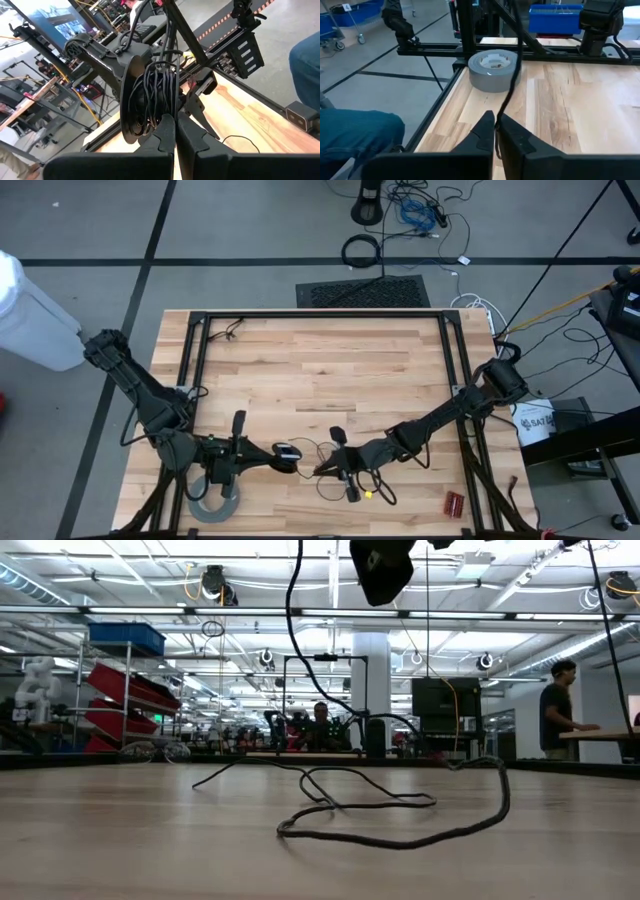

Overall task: Coil cords
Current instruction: Coil the black wire onto the spool

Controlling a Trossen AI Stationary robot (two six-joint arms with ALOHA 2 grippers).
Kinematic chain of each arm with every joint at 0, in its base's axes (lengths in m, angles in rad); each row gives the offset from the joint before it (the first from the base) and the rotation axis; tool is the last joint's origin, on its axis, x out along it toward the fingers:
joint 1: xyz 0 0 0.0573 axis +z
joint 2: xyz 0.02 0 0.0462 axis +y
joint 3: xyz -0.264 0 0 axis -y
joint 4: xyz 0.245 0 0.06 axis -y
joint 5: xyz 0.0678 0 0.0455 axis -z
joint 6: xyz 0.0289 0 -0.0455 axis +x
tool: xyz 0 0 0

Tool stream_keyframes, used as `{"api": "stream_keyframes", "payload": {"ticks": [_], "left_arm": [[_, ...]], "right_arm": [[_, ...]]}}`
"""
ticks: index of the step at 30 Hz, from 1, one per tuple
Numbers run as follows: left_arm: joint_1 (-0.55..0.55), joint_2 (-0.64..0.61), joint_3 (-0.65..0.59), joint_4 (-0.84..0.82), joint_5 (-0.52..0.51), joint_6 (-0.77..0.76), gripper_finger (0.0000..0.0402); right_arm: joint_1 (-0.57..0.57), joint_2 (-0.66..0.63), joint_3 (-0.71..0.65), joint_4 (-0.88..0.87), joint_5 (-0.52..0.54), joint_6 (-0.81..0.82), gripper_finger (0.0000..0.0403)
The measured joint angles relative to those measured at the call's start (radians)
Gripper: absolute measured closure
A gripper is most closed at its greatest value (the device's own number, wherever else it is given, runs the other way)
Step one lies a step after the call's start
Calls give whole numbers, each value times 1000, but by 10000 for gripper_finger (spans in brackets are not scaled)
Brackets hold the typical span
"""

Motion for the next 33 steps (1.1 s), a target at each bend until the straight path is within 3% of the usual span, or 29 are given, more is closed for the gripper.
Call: {"api": "stream_keyframes", "payload": {"ticks": [6, 17, 26, 33], "left_arm": [[0, 0, 0, 15, 48, -6, 400], [4, 28, 0, 248, 401, 83, 400], [26, 89, 0, 320, 448, 117, 400], [66, 126, 0, 424, 562, 127, 400]], "right_arm": [[0, -18, -2, -37, 5, -9, 400], [-50, -89, 43, -28, 10, -38, 402], [-53, -87, 173, -78, 10, -107, 403], [-57, -87, 242, -196, 8, -123, 403]]}}
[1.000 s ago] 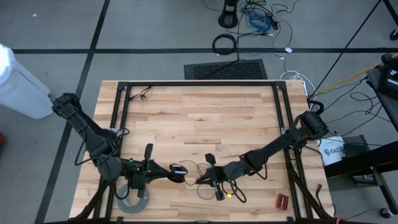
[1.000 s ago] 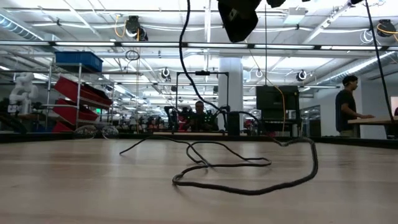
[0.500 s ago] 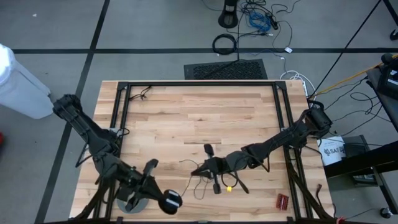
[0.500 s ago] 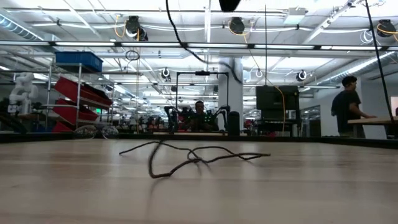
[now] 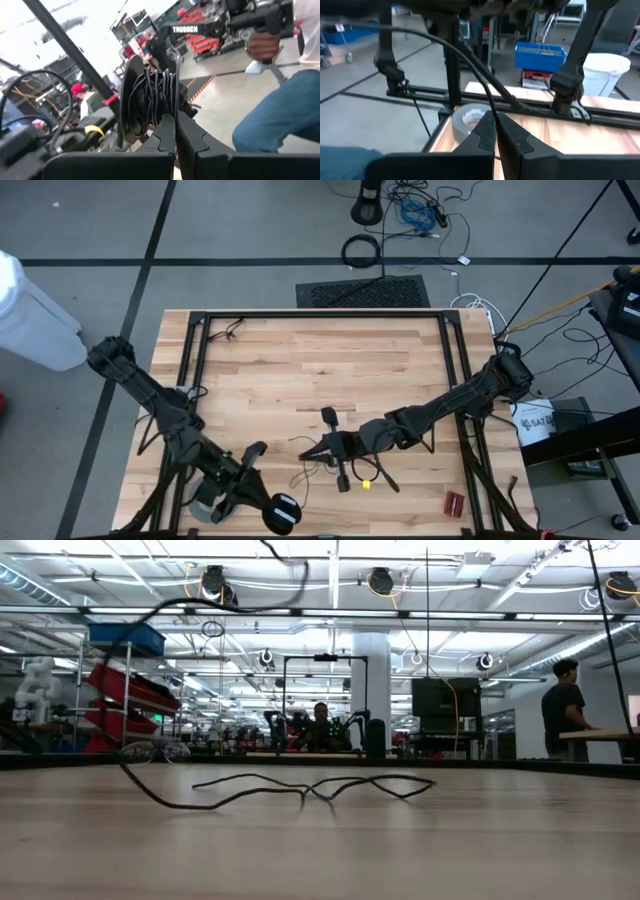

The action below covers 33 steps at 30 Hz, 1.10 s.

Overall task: Coil cords
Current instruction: Coil the black wire onto the spool

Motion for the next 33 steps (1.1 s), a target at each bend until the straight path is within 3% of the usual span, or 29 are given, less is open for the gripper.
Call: {"api": "stream_keyframes", "payload": {"ticks": [7, 13, 17, 33], "left_arm": [[16, 18, 0, 68, 141, -1, 400], [20, 39, 0, 70, 144, -1, 400], [37, 45, 0, 79, 154, -1, 400], [54, 46, 0, 165, 123, 28, 400]], "right_arm": [[2, 1, -1, -67, 32, 7, 403], [-4, 1, -1, -65, 40, -3, 403], [-5, 1, -1, -64, -24, -11, 403], [-3, 1, -2, -114, -85, -19, 403]]}}
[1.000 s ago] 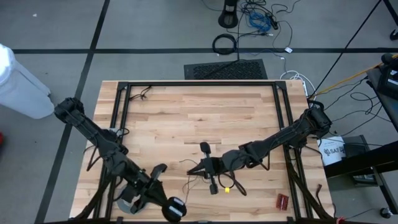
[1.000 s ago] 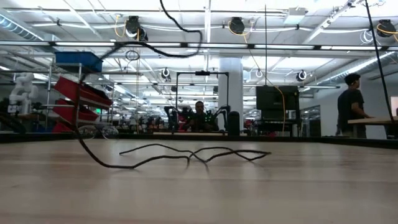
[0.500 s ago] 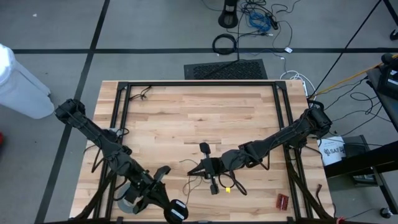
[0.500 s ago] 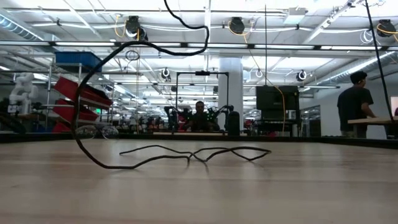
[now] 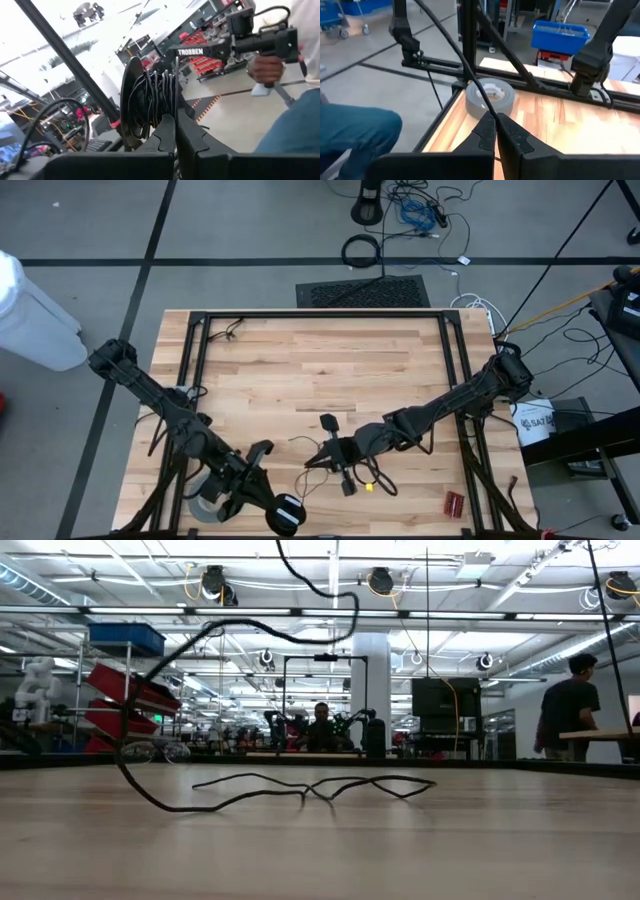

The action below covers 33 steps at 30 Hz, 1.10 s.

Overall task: Coil cords
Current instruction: Coil the black wire onto the spool

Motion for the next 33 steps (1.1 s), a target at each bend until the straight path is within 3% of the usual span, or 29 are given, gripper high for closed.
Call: {"api": "stream_keyframes", "payload": {"ticks": [4, 12, 19, 24, 28, 33], "left_arm": [[-3, 0, 0, -38, 1, -4, 400], [-18, 0, 0, -69, 1, -5, 400], [-18, 0, 0, -81, 1, -5, 400], [-18, 0, 0, -81, -9, -5, 400], [-18, -1, 0, -91, -31, -4, 400], [-18, -2, 0, -101, -39, -4, 400]], "right_arm": [[1, -1, 0, -19, -39, -23, 390], [33, -88, -2, -202, -79, 17, 311], [73, -53, 0, -12, -83, 11, 267], [79, 22, -2, 157, -182, 3, 257], [81, 27, -2, 170, -253, 51, 258], [102, 28, -2, 171, -261, 71, 258]]}}
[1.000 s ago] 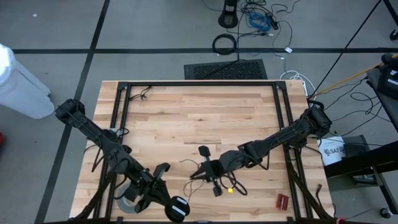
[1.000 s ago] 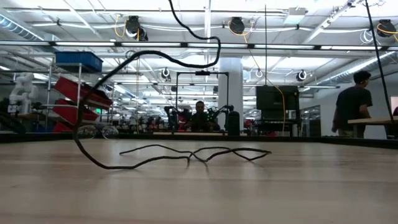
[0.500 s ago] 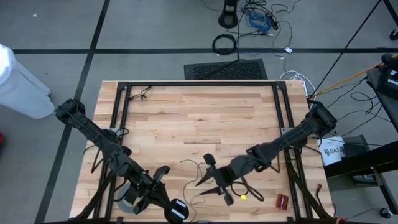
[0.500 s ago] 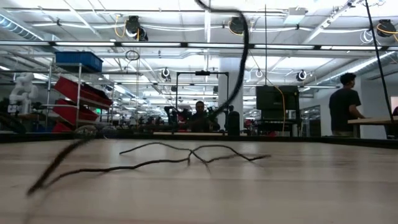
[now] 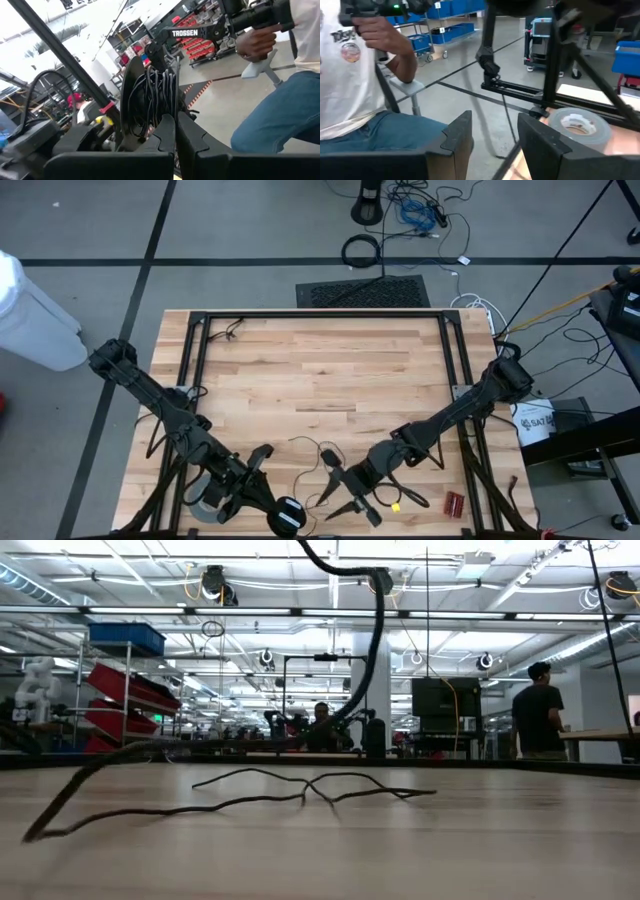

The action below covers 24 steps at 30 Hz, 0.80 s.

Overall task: Coil cords
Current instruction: Coil the black wire onto the spool

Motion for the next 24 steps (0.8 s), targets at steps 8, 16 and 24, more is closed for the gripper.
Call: {"api": "stream_keyframes", "payload": {"ticks": [8, 16, 24], "left_arm": [[16, -1, 0, -2, -50, 1, 400], [24, -33, 0, -64, -49, -2, 400], [24, -46, 0, -74, -35, -27, 400]], "right_arm": [[3, 49, 2, 70, 6, 24, 258], [6, 59, 2, 80, 6, 5, 279], [8, 57, 2, 67, 3, -10, 393]]}}
